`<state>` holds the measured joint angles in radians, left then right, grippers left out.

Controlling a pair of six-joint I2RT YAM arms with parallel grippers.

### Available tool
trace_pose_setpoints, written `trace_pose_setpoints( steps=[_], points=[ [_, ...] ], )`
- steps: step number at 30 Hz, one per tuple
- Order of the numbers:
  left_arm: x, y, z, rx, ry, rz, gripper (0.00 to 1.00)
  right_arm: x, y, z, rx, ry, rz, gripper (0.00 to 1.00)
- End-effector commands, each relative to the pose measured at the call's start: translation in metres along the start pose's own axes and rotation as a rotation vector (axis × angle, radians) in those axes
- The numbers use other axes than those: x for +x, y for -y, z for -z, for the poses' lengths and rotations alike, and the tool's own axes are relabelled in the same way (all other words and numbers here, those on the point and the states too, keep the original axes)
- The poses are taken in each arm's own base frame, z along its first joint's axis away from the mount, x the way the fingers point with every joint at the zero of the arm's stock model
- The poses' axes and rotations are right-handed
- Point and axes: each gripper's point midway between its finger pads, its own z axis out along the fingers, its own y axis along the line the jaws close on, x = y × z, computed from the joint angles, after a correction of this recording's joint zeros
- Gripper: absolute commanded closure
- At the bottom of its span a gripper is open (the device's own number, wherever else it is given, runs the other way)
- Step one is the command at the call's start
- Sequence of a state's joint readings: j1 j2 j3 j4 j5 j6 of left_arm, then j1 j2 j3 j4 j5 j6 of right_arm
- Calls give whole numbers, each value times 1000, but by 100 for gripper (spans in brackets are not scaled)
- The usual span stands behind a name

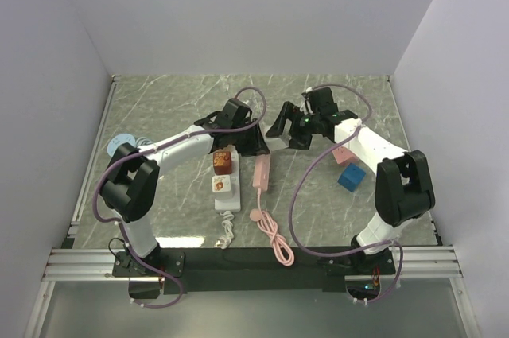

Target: Pull the plug off the socket

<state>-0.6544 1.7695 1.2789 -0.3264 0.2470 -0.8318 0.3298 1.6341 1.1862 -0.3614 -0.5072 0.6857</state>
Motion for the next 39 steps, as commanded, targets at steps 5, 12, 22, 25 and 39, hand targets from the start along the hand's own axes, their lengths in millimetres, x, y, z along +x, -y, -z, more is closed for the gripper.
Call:
trace_pose_setpoints(
  steps=[5, 12, 22, 25, 39],
  points=[
    [-13, 61, 27, 209, 68, -57, 99, 12, 1, 1, 45, -18, 11, 5],
    [-7, 71, 24, 237, 48, -66, 99, 9, -4, -14, -4, -32, -37, 44],
    [13, 12, -1, 70, 8, -35, 99, -28, -9, 49, -84, -13, 4, 100],
    [19, -1, -4, 54, -3, -18, 99, -46, 13, 75, -73, -5, -2, 100],
    [9, 11, -23, 69, -34, -26, 99, -9, 17, 52, 63, -77, -65, 100]
  ],
)
